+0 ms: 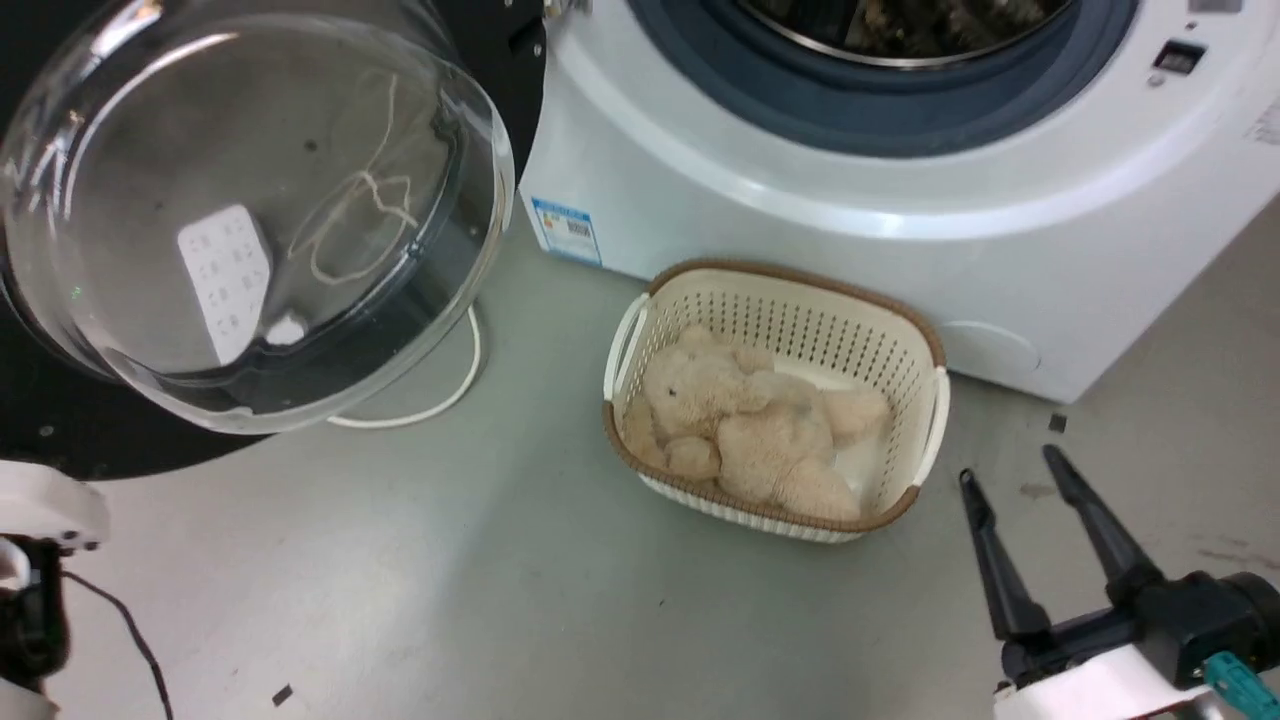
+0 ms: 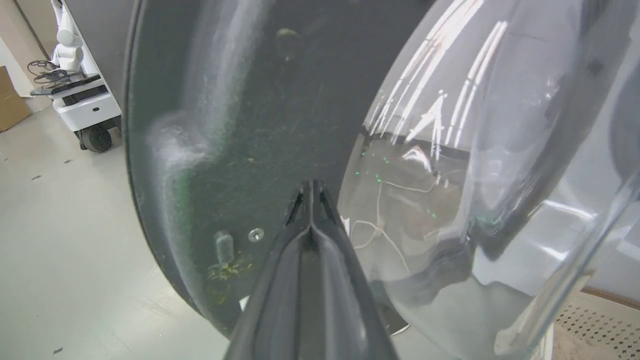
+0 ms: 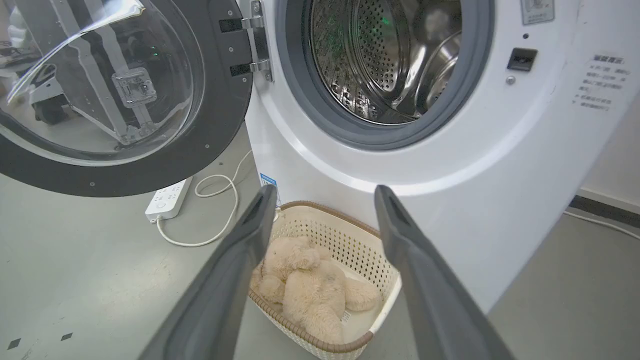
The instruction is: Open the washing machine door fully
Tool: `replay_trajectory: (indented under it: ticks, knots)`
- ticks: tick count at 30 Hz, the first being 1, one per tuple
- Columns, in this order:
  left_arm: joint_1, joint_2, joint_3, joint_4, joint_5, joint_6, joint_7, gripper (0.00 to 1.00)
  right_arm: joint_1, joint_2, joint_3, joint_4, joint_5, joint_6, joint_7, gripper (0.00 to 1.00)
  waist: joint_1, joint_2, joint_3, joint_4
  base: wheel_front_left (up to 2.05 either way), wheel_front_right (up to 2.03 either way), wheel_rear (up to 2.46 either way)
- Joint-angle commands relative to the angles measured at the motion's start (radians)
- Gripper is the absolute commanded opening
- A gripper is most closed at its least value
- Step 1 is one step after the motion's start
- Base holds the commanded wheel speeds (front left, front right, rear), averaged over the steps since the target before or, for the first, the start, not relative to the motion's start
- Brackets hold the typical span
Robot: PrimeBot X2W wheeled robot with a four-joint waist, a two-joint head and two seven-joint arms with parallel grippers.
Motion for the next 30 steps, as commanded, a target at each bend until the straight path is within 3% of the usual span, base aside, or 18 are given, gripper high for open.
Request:
replay_trajectory:
  ticks: [1, 9, 14, 24, 25, 26, 27, 30]
  knots:
    - [0.014, -0.005, -0.013, -0.013, 0.016, -0.007, -0.016, 0.0, -0.014, 0.004, -0.011, 0.003, 0.006, -0.001, -0.007, 1.0, 0.0, 0.0, -0.032, -0.006, 0.0, 0.0, 0.0]
    - [0.099, -0.076, -0.098, -0.214, 0.062, -0.013, -0.052, 0.0, -0.001, 0.026, -0.076, 0.01, 0.005, -0.001, -0.02, 1.0, 0.0, 0.0, -0.164, -0.056, 0.0, 0.0, 0.0]
    - [0.195, -0.161, -0.154, -0.345, 0.044, 0.004, -0.042, 0.0, 0.018, 0.036, -0.1, 0.008, 0.002, -0.001, -0.024, 1.0, 0.0, 0.0, -0.238, -0.124, 0.0, 0.0, 0.0]
    - [0.377, -0.27, -0.244, -0.433, 0.071, 0.043, -0.062, 0.0, 0.081, 0.046, -0.093, 0.003, 0.0, -0.001, -0.028, 1.0, 0.0, 0.0, -0.312, -0.25, 0.0, 0.0, 0.0]
    - [0.391, -0.28, -0.251, -0.435, 0.078, 0.047, -0.066, 0.2, 0.089, 0.046, -0.094, 0.001, 0.002, -0.001, -0.028, 1.0, 0.0, 0.0, -0.315, -0.259, 0.0, 0.0, 0.0]
    - [0.404, -0.286, -0.258, -0.435, 0.09, 0.051, -0.069, 0.68, 0.096, 0.047, -0.094, 0.0, 0.004, -0.001, -0.029, 1.0, 0.0, 0.0, -0.319, -0.268, 0.0, 0.0, 0.0]
    - [0.416, -0.29, -0.265, -0.434, 0.106, 0.056, -0.072, 1.0, 0.104, 0.047, -0.094, -0.001, 0.007, -0.001, -0.029, 1.0, 0.0, 0.0, -0.322, -0.276, 0.0, 0.0, 0.0]
    - [0.449, -0.317, -0.281, -0.429, 0.132, 0.066, -0.077, 1.0, 0.124, 0.047, -0.093, 0.002, 0.024, -0.001, -0.03, 1.0, 0.0, 0.0, -0.328, -0.296, 0.0, 0.0, 0.0]
